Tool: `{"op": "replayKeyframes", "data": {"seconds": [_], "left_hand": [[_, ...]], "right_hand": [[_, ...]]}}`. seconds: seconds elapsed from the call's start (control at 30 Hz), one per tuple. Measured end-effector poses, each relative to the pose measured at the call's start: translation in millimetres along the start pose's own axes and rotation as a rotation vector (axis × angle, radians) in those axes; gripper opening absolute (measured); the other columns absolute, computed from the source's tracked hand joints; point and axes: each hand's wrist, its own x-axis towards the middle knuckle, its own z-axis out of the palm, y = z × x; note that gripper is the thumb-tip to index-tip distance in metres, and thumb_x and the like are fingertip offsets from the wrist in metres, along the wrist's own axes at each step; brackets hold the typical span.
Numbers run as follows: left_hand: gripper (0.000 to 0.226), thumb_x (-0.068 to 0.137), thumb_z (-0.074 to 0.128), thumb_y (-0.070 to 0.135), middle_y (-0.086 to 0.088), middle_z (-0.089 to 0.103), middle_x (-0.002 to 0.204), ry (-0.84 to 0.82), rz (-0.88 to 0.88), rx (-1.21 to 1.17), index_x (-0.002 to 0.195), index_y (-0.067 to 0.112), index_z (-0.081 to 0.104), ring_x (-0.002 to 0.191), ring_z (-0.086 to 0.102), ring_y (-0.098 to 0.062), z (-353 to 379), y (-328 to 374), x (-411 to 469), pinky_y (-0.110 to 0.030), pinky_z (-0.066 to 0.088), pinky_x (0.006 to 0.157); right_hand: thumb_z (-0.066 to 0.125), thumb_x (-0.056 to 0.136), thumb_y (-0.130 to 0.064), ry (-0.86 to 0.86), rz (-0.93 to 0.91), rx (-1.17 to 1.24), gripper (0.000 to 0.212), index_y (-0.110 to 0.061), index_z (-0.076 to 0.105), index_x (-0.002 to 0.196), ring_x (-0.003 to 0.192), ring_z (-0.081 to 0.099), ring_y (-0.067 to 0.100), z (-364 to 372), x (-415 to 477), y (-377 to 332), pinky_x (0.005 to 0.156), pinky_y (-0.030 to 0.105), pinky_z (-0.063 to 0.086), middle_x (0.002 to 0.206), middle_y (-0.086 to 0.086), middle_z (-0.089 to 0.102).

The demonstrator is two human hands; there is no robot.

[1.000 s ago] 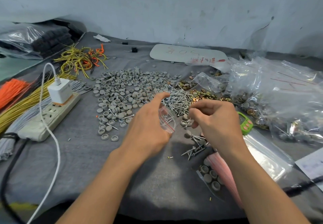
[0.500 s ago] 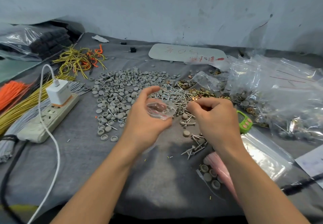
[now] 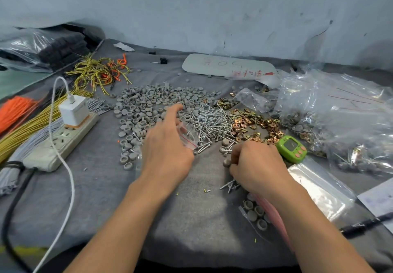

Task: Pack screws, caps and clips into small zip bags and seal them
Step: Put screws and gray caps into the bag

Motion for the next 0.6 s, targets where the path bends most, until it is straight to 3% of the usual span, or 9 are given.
{"op": "replayKeyframes", "data": {"seconds": [0.1, 0.13, 0.2, 0.23, 0.4, 0.5, 0.6], "left_hand": [[0.084, 0.077, 0.079, 0.009, 0.010, 0.061, 0.107, -0.083, 0.022, 0.014, 0.142, 0.042, 0.036, 0.097, 0.056, -0.017, 4, 0, -1, -0.033, 0.041, 0.082], [0.085, 0.077, 0.078, 0.009, 0.009, 0.061, 0.107, -0.101, 0.017, 0.019, 0.143, 0.043, 0.035, 0.100, 0.057, -0.018, 5, 0, -1, -0.033, 0.044, 0.084], [0.088, 0.077, 0.078, 0.008, 0.009, 0.063, 0.106, -0.122, 0.026, 0.040, 0.144, 0.044, 0.034, 0.102, 0.058, -0.019, 6, 1, -3, -0.035, 0.047, 0.087], [0.090, 0.076, 0.078, 0.007, 0.008, 0.063, 0.105, -0.136, 0.037, 0.040, 0.144, 0.044, 0.033, 0.102, 0.059, -0.020, 8, 3, -4, -0.038, 0.050, 0.088], [0.102, 0.070, 0.080, 0.009, 0.013, 0.063, 0.108, -0.261, 0.072, -0.033, 0.143, 0.053, 0.025, 0.104, 0.060, -0.017, 14, 11, -8, -0.038, 0.053, 0.087], [0.102, 0.071, 0.077, 0.013, 0.013, 0.067, 0.113, -0.306, 0.053, -0.115, 0.145, 0.057, 0.022, 0.100, 0.066, -0.016, 18, 13, -13, -0.032, 0.052, 0.082], [0.097, 0.073, 0.071, 0.017, 0.020, 0.066, 0.102, -0.324, 0.030, -0.220, 0.146, 0.057, 0.023, 0.091, 0.066, -0.008, 21, 12, -15, -0.026, 0.048, 0.078]], "right_hand": [[0.070, 0.091, -0.029, 0.093, 0.007, 0.182, 0.019, -0.028, 0.061, 0.074, 0.076, 0.060, 0.014, 1, 2, 2, 0.090, 0.037, 0.053, 0.074, -0.013, 0.063], [0.071, 0.091, -0.026, 0.150, 0.013, 0.289, 0.019, -0.028, 0.062, 0.074, 0.072, 0.063, 0.008, 1, 3, 3, 0.079, 0.030, 0.055, 0.072, -0.014, 0.064], [0.074, 0.091, -0.019, 0.258, 0.023, 0.544, 0.021, -0.027, 0.066, 0.073, 0.056, 0.062, -0.003, 2, 5, 3, 0.053, 0.009, 0.043, 0.062, -0.013, 0.064], [0.075, 0.090, -0.017, 0.288, 0.022, 0.673, 0.021, -0.025, 0.068, 0.073, 0.051, 0.060, -0.004, 2, 6, 1, 0.047, 0.009, 0.040, 0.060, -0.012, 0.066], [0.073, 0.089, -0.010, 0.230, -0.049, 1.040, 0.018, -0.028, 0.075, 0.089, 0.061, 0.069, 0.009, 3, 5, -19, 0.052, 0.030, 0.052, 0.072, -0.006, 0.076], [0.072, 0.090, -0.009, 0.183, -0.120, 1.023, 0.019, -0.026, 0.078, 0.085, 0.068, 0.073, 0.007, 5, 6, -30, 0.058, 0.025, 0.057, 0.074, -0.009, 0.077], [0.076, 0.086, -0.014, 0.177, -0.150, 0.886, 0.014, -0.027, 0.073, 0.081, 0.065, 0.070, 0.004, 9, 7, -34, 0.062, 0.025, 0.056, 0.070, -0.013, 0.075]]}}
